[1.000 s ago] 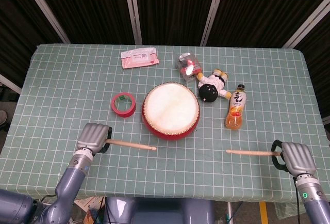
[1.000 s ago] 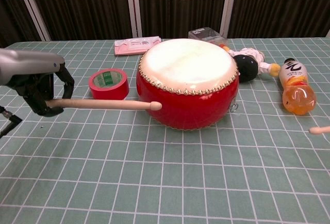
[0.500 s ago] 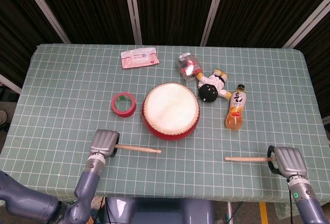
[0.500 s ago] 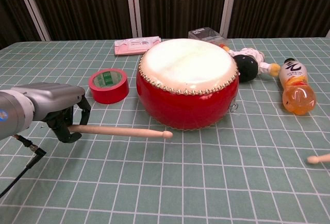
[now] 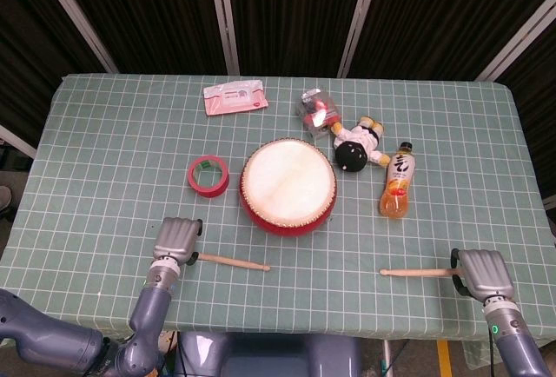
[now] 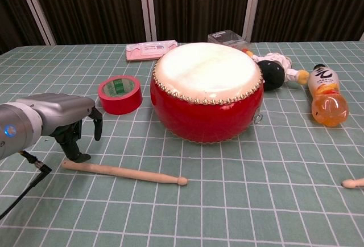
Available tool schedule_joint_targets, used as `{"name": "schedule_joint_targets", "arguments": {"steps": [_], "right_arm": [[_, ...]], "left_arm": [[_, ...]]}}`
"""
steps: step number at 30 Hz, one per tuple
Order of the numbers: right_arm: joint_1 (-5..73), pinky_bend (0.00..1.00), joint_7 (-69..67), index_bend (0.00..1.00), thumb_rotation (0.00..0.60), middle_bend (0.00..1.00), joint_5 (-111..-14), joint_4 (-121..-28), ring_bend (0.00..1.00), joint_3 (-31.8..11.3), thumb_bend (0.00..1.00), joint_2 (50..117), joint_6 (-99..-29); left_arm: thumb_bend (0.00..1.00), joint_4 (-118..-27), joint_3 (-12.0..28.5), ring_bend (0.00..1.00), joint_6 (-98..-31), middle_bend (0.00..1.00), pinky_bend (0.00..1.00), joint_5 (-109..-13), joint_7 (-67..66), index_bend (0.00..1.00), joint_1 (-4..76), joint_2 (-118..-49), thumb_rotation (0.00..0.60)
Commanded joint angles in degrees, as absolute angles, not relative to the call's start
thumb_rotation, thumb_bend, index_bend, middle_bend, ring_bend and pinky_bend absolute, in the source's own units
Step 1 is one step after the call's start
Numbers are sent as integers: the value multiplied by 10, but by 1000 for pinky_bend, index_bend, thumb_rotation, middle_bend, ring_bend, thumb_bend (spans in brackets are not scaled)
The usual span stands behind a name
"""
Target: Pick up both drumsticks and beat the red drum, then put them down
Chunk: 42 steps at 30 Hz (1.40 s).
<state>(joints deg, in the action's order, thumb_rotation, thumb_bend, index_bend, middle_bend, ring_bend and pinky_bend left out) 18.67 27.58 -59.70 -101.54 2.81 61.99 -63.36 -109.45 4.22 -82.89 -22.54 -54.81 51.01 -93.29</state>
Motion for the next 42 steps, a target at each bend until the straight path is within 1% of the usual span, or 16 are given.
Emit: {"name": "schedule_joint_targets", "arguments": {"steps": [1, 3, 6, 9, 14, 17, 21, 24, 26, 28, 29, 30, 32, 35, 37, 42], "right_arm": [[187, 958, 282, 525, 600, 896, -595, -1018, 955, 28, 595, 622, -635], [186, 958, 288, 511, 600, 890, -596, -1019, 952, 29, 595, 625, -640], [185, 958, 297, 428, 600, 847, -598, -1020, 922, 29, 595, 629, -645], [185, 943, 304, 360, 600, 799, -598, -1021, 881, 30, 587, 632, -647], [184, 874, 316, 262, 600, 693, -598, -1023, 792, 31, 554, 634, -653], [183, 853, 320, 247, 600, 655, -597, -1023, 761, 31, 550, 636, -655], [180, 812, 319, 247, 600, 624, -604, -1023, 728, 28, 550, 637, -667], [175, 651, 304, 224, 600, 522, -615, -1025, 606, 23, 550, 633, -680], [168, 500, 280, 170, 600, 398, -634, -1031, 447, 18, 547, 625, -696], [157, 402, 247, 95, 600, 281, -663, -1035, 312, 15, 528, 612, -715], [153, 353, 235, 47, 600, 213, -675, -1036, 236, 14, 502, 608, -724], [147, 323, 219, 23, 600, 171, -692, -1036, 189, 14, 480, 602, -736], [136, 237, 194, 0, 600, 58, -717, -1036, 76, 13, 400, 592, -760], [108, 109, 139, 0, 600, 0, -772, -1028, 3, 22, 325, 576, -805], [93, 67, 111, 0, 600, 0, -799, -1019, 0, 30, 305, 570, -826], [58, 11, 71, 0, 600, 0, -850, -994, 0, 45, 296, 568, -879]], "left_arm": [[227, -1104, 39, 953, -828, 954, 1000, -233, -546, 344, 503, -923, 600], [227, -1112, 34, 923, -827, 918, 1000, -244, -543, 330, 498, -914, 600], [227, -1122, 26, 856, -827, 841, 975, -264, -536, 290, 489, -900, 600], [225, -1133, 19, 767, -827, 749, 877, -285, -525, 261, 479, -884, 600], [224, -1157, 7, 637, -829, 617, 726, -331, -493, 230, 455, -849, 600], [224, -1164, -2, 571, -828, 534, 643, -360, -476, 212, 442, -830, 600], [224, -1170, -14, 428, -834, 397, 525, -420, -442, 189, 421, -806, 600], [224, -1178, -23, 304, -845, 286, 442, -473, -408, 172, 402, -787, 600], [220, -1183, -38, 230, -859, 215, 393, -527, -378, 153, 382, -769, 600], [206, -1179, -62, 173, -879, 145, 323, -590, -346, 138, 356, -747, 600], [190, -1176, -70, 148, -886, 104, 262, -611, -336, 131, 347, -740, 600], [172, -1170, -82, 122, -895, 65, 193, -637, -322, 123, 334, -730, 600], [128, -1158, -101, 62, -914, 17, 107, -671, -305, 98, 312, -716, 600], [48, -1115, -142, 0, -954, 0, 36, -736, -264, 34, 263, -691, 600], [22, -1084, -157, 0, -971, 0, 28, -766, -246, 3, 239, -683, 600], [19, -1023, -179, 0, -1012, 0, 17, -813, -195, 0, 184, -674, 600]]}}
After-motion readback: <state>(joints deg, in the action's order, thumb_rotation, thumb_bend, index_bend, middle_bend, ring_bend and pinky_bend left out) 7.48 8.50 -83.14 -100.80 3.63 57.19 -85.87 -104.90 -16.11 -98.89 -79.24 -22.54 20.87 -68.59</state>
